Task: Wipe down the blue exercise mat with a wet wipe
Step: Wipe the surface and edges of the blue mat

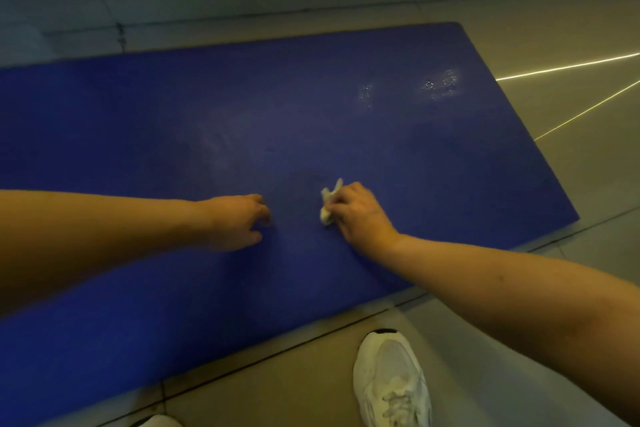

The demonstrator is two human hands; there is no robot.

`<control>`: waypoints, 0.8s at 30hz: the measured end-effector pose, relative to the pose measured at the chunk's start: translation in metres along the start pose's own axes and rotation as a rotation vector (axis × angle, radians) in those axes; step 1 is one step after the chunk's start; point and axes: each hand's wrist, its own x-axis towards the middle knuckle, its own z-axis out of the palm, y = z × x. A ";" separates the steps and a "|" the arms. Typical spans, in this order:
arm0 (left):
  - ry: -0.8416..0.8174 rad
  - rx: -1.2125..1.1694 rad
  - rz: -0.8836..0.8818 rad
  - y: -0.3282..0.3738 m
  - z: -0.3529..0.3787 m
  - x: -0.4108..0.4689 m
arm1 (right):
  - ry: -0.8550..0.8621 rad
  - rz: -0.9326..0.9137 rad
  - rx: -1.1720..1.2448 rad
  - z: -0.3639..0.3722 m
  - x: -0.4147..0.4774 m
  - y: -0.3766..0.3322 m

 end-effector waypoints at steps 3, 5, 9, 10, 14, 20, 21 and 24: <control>-0.001 -0.002 0.002 -0.001 -0.001 0.000 | 0.054 0.189 -0.112 -0.013 -0.003 0.038; -0.012 0.001 0.001 -0.002 -0.001 0.000 | 0.029 0.318 -0.096 -0.015 -0.004 0.039; -0.016 0.002 0.000 -0.002 -0.002 -0.001 | -0.011 0.460 0.194 -0.005 -0.006 -0.019; -0.016 0.000 0.001 -0.001 -0.002 -0.002 | -0.090 0.440 0.239 -0.002 -0.010 -0.036; -0.010 0.010 0.001 0.001 -0.001 -0.002 | -0.433 0.010 0.021 0.015 -0.034 -0.085; -0.010 0.027 0.023 0.007 -0.001 0.002 | -0.559 0.031 -0.156 0.012 -0.036 -0.071; -0.013 0.032 0.027 0.008 -0.002 0.003 | -0.566 0.058 -0.167 0.010 -0.035 -0.069; -0.014 0.026 0.038 0.013 -0.004 0.006 | -0.582 0.144 -0.183 0.005 -0.032 -0.057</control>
